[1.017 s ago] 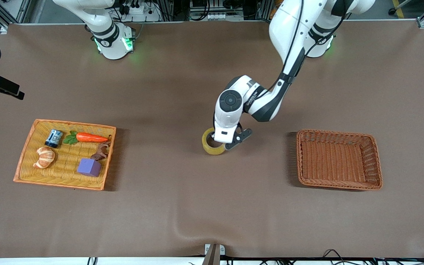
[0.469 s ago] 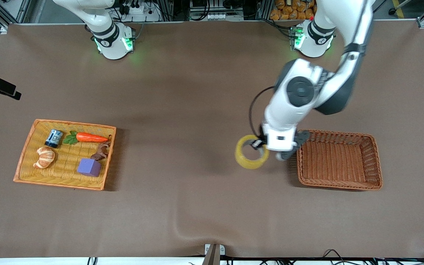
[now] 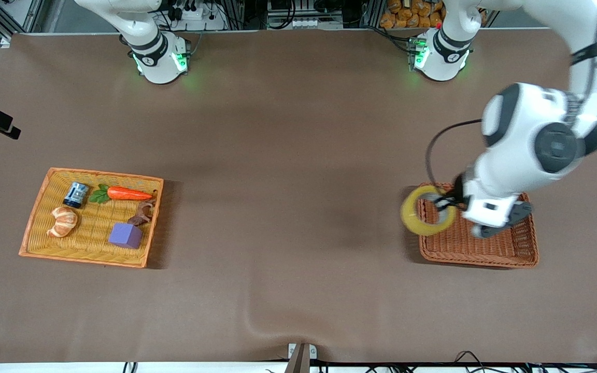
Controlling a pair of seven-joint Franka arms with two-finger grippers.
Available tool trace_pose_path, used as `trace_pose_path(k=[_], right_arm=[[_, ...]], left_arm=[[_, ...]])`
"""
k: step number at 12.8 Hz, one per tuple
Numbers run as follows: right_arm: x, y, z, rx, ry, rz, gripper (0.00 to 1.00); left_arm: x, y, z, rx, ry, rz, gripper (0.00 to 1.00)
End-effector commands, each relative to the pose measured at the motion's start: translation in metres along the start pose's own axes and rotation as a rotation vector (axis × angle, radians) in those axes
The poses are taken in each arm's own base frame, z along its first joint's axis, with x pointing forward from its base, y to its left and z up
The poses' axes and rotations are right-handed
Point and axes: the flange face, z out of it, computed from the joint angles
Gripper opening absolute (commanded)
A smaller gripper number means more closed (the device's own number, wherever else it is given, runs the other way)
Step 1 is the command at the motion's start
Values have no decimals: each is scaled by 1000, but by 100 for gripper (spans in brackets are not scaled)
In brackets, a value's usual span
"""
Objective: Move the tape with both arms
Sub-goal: 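Lift the tape roll with the left gripper and carry it over the wicker basket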
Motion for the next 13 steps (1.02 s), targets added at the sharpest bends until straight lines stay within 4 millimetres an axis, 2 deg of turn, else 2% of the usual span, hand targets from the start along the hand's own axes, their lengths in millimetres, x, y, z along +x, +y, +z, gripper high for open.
trace_pose_path(k=[1, 3, 5, 6, 10, 12, 13], right_arm=[[2, -1, -3, -13, 2, -2, 100], [2, -2, -2, -12, -7, -4, 100], [2, -2, -1, -7, -8, -4, 100], [3, -3, 0, -6, -8, -4, 100], [6, -1, 3, -7, -8, -1, 100], [6, -3, 4, -9, -8, -4, 100], [6, -4, 4, -12, -8, -7, 100]], left_arm=[[23, -61, 7, 21, -29, 86, 0], [48, -104, 33, 17, -37, 102, 0], [65, -139, 73, -5, 8, 173, 0], [72, -145, 95, -8, 16, 191, 0], [86, -144, 159, -6, -1, 183, 0], [89, -145, 173, -7, -1, 180, 0], [89, -145, 174, -7, -1, 180, 0]])
